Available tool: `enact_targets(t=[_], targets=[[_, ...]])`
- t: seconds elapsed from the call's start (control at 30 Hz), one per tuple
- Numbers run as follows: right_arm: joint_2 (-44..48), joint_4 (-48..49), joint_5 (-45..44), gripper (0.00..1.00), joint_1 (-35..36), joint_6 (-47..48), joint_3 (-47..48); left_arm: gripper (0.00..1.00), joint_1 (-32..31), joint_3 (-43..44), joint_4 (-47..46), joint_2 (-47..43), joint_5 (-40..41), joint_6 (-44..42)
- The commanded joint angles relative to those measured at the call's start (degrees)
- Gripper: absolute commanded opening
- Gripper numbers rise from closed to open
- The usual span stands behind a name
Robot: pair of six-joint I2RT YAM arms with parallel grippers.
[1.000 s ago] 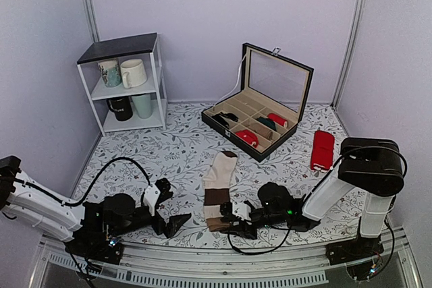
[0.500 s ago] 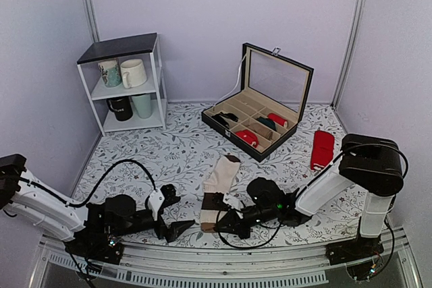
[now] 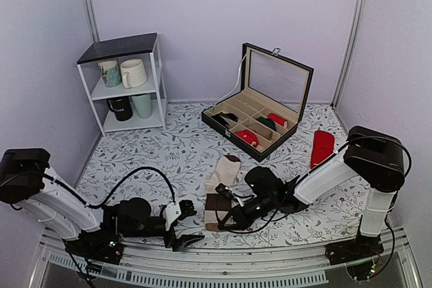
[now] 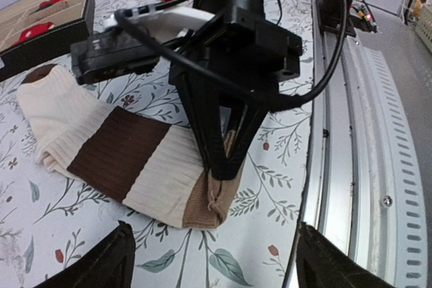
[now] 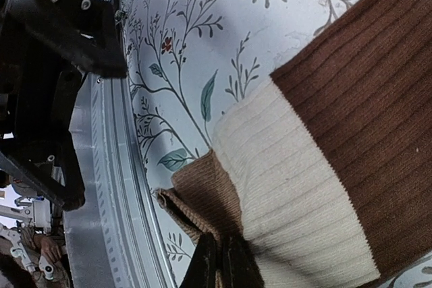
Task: Roll the socks
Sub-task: Roll a pair of socks at the center of the board.
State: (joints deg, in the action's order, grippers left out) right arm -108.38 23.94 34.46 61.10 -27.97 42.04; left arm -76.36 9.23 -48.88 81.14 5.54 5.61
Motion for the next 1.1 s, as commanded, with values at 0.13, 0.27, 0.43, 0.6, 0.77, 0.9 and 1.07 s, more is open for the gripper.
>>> enact_targets(t=[0.13,0.27,0.43,0.6,0.77,0.9,1.07], targets=[[-1.23,-11.15,1.0,0.01,-0.54,-5.39,-0.07,0.64,-0.81,4.99,-0.13,4.24,-5.36,-2.84],[-0.86,-11.28,1.46,0.01,-0.55,-6.52,-0.13,0.68,-0.74,7.31,1.43,7.33,-5.54,-2.24],[0.16,-11.57,0.97,0.01,-0.48,-6.77,-0.45,0.71,-0.53,10.66,5.19,10.02,-4.24,-1.05],[0.1,-11.32,1.3,0.01,-0.46,-6.84,-0.52,0.64,1.19,12.89,7.29,12.74,-5.07,0.0],[0.27,-10.98,1.52,0.01,-0.46,-7.1,-0.72,0.58,2.46,13.64,7.67,14.85,-5.82,0.69],[0.1,-10.6,1.69,0.01,-0.46,-7.2,-0.73,0.63,2.66,13.88,7.62,14.4,-5.54,1.29],[0.22,-10.5,1.58,0.01,-0.46,-7.04,-1.28,0.64,2.62,13.18,3.15,15.55,-5.59,3.07]])
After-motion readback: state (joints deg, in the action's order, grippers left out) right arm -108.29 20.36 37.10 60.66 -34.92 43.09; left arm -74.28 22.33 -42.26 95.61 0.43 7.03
